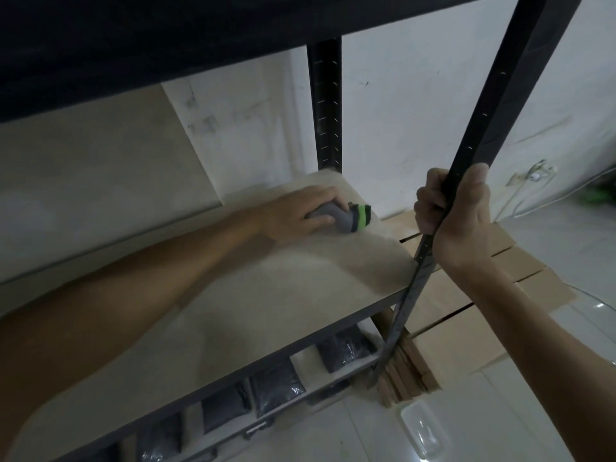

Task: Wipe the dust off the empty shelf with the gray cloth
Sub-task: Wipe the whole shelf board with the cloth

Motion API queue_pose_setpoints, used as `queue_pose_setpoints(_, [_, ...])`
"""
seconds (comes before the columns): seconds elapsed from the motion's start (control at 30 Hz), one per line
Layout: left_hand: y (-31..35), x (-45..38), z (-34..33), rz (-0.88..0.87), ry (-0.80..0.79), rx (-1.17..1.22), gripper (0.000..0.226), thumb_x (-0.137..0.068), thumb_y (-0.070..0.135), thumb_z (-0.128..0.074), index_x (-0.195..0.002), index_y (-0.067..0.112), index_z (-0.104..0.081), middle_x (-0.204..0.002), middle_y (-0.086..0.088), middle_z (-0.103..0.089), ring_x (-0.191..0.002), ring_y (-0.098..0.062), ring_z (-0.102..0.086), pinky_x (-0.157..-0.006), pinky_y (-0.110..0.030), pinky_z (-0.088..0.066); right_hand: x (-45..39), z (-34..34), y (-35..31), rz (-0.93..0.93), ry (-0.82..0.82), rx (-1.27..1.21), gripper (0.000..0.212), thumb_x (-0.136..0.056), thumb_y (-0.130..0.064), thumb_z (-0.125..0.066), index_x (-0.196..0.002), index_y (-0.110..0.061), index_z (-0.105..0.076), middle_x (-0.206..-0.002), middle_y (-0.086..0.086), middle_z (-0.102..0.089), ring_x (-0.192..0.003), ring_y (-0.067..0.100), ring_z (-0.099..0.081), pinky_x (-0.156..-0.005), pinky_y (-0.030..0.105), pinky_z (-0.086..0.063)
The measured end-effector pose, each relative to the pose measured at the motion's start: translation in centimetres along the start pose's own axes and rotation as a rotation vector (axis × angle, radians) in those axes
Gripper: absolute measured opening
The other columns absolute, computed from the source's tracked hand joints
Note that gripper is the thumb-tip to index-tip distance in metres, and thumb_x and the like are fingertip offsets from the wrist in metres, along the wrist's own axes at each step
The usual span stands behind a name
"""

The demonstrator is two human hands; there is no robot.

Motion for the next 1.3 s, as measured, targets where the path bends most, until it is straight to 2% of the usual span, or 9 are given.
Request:
queue_pose_setpoints(0.13, [-4.5,-3.8,3.4,0.189,0.189,-0.081,0.029,-0.095,0.021,-0.058,-0.123,0.014,-0.056,-0.122,-0.007,-0.060,-0.110,-0.021,-0.057,-0.100,-0.047,-0.047,0.0,0.1,0.1,-0.009,0.017,-0.014,0.084,-0.064,-0.098,-0.041,-0.061,-0.016,-0.019,-0.055,0.000,-0.013,-0.048,0.013,-0.010,-0.049,0.029,-0.008])
queue_pose_setpoints(0.23, [-5.8,-5.0,1.8,0.266,0.151,-0.137,0.031,-0.093,0.028,-0.056,-0.122,0.017,-0.056,-0.120,-0.006,-0.057,-0.109,-0.021,-0.053,-0.100,-0.051,-0.045,0.1,0.2,0.1,-0.004,0.022,-0.021,0.088,-0.062,-0.098,-0.042,-0.062,-0.015,-0.016,-0.057,0.003,-0.011,-0.049,0.015,-0.008,-0.049,0.031,-0.007])
queue_pose_setpoints(0.37, [-1.4,-3.3,-0.7,0.161,0.138,-0.022,0.025,-0.094,0.019,-0.061,-0.118,0.016,-0.058,-0.114,0.004,-0.057,-0.103,-0.013,-0.052,-0.097,-0.040,-0.046,0.1,0.2,0.3,0.000,0.011,-0.033,0.081,-0.065,-0.097,-0.041,-0.060,-0.018,-0.022,-0.055,0.000,-0.014,-0.047,0.013,-0.010,-0.048,0.028,-0.009])
queue_pose_setpoints(0.53, [5.1,0.8,-3.7,-0.036,-0.090,0.104,0.026,-0.099,0.021,-0.059,-0.125,0.017,-0.058,-0.122,0.003,-0.059,-0.115,-0.007,-0.054,-0.100,-0.027,-0.044,0.2,0.0,0.0,0.002,-0.009,-0.012,0.069,-0.070,-0.095,-0.037,-0.055,-0.027,-0.031,-0.050,-0.012,-0.022,-0.044,0.011,-0.015,-0.047,0.027,-0.011])
queue_pose_setpoints(0.63, [4.4,-2.2,-0.7,-0.048,-0.024,0.064,0.022,-0.099,0.017,-0.062,-0.120,0.010,-0.063,-0.113,0.005,-0.063,-0.103,0.004,-0.057,-0.095,-0.021,-0.047,0.1,0.0,0.0,-0.004,0.000,-0.029,0.075,-0.069,-0.094,-0.040,-0.058,-0.021,-0.027,-0.052,-0.007,-0.018,-0.045,0.011,-0.014,-0.047,0.026,-0.010])
queue_pose_setpoints(0.8, [1.9,-5.7,-0.7,0.066,0.019,0.003,0.027,-0.092,0.015,-0.059,-0.119,0.009,-0.061,-0.117,0.000,-0.063,-0.106,-0.013,-0.058,-0.099,-0.044,-0.046,0.0,0.0,0.0,-0.009,-0.008,-0.011,0.070,-0.070,-0.094,-0.038,-0.054,-0.026,-0.032,-0.049,-0.015,-0.026,-0.043,0.008,-0.018,-0.047,0.024,-0.014])
queue_pose_setpoints(1.07, [6.9,1.0,-4.5,-0.060,-0.132,0.175,0.025,-0.099,0.011,-0.062,-0.124,0.008,-0.062,-0.121,-0.004,-0.063,-0.114,-0.010,-0.056,-0.102,-0.017,-0.039,0.2,0.0,-0.2,0.005,-0.006,-0.018,0.078,-0.069,-0.095,-0.039,-0.059,-0.019,-0.023,-0.051,-0.014,-0.020,-0.045,0.009,-0.014,-0.048,0.028,-0.008])
queue_pose_setpoints(1.2, [0.6,2.0,2.5,0.131,0.152,0.170,0.023,-0.096,0.010,-0.065,-0.118,0.004,-0.062,-0.115,0.003,-0.064,-0.107,0.000,-0.060,-0.096,-0.023,-0.048,0.1,-0.3,-0.5,0.017,-0.027,-0.038,0.079,-0.067,-0.096,-0.041,-0.062,-0.019,-0.021,-0.051,-0.015,-0.019,-0.044,0.006,-0.013,-0.046,0.024,-0.008])
queue_pose_setpoints(1.3, [-7.8,4.7,6.2,0.383,0.260,0.005,0.026,-0.097,0.008,-0.061,-0.123,0.003,-0.058,-0.122,-0.008,-0.061,-0.111,-0.017,-0.058,-0.098,-0.037,-0.047,0.1,-0.4,-0.6,0.001,-0.019,-0.049,0.081,-0.065,-0.096,-0.042,-0.062,-0.019,-0.020,-0.051,-0.014,-0.019,-0.044,0.007,-0.013,-0.046,0.024,-0.008])
Point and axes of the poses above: each hand's wrist, its own x-axis away from the middle knuckle, its own z-axis out of the back of the hand, y = z × x, the point moved 10 cm from there along -x, towards the middle knuckle
